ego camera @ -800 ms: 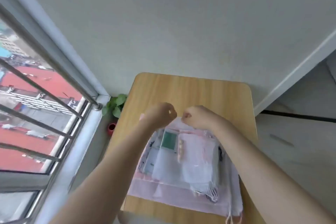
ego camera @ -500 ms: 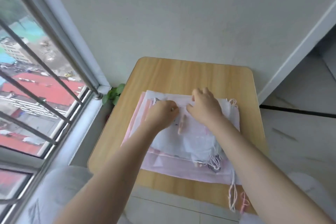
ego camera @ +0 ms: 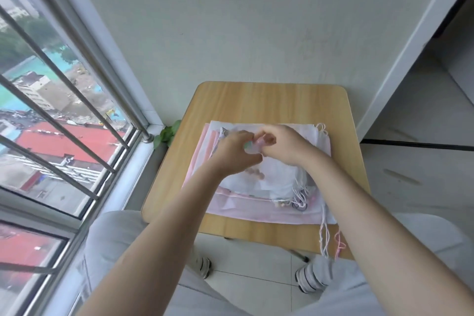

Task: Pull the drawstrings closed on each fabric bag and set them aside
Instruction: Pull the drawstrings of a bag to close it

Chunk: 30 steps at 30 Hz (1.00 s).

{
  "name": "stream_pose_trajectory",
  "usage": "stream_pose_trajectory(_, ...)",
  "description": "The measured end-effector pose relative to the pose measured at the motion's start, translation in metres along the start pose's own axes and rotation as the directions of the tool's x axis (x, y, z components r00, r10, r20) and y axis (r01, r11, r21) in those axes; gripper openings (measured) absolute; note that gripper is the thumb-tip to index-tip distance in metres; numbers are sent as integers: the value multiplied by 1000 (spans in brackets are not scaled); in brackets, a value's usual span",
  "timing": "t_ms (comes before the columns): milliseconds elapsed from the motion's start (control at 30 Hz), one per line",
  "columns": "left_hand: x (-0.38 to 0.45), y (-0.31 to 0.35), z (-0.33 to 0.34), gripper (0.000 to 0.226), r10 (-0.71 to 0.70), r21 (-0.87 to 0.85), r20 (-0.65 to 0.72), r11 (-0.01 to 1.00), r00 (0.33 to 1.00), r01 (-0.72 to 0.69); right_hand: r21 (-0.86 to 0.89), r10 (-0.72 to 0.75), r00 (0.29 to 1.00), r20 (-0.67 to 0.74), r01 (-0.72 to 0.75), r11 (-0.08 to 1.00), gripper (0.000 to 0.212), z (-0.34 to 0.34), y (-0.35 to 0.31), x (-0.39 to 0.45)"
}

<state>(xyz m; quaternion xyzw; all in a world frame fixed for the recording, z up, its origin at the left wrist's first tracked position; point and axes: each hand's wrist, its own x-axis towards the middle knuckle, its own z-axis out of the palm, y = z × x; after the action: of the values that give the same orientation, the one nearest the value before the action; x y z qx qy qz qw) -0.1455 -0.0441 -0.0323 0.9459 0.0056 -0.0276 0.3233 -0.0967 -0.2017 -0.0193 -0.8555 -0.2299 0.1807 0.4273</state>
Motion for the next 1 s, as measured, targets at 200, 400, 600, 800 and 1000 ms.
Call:
stream_pose_trajectory(200,-16,-23,10,14,-313,-575,23,773,949,269,-2,208,975,77,-208,978,26,6,27,5)
stream_pose_trajectory(400,-21,-41,20,28,-374,-813,142,484,916,324,-9,199,978,62,-199,980,19,26,31,13)
stream_pose_trajectory(600,-20,-54,17,28,-523,-845,96,407,847,347,28,207,977,42,-209,978,15,38,28,23)
stream_pose_trajectory(800,-24,-75,11,35,-514,-630,16,661,857,408,81,247,967,59,-251,965,13,48,29,29)
stream_pose_trajectory(1000,-27,-95,1,54,-569,-479,-51,735,821,480,86,243,964,103,-252,964,15,50,24,31)
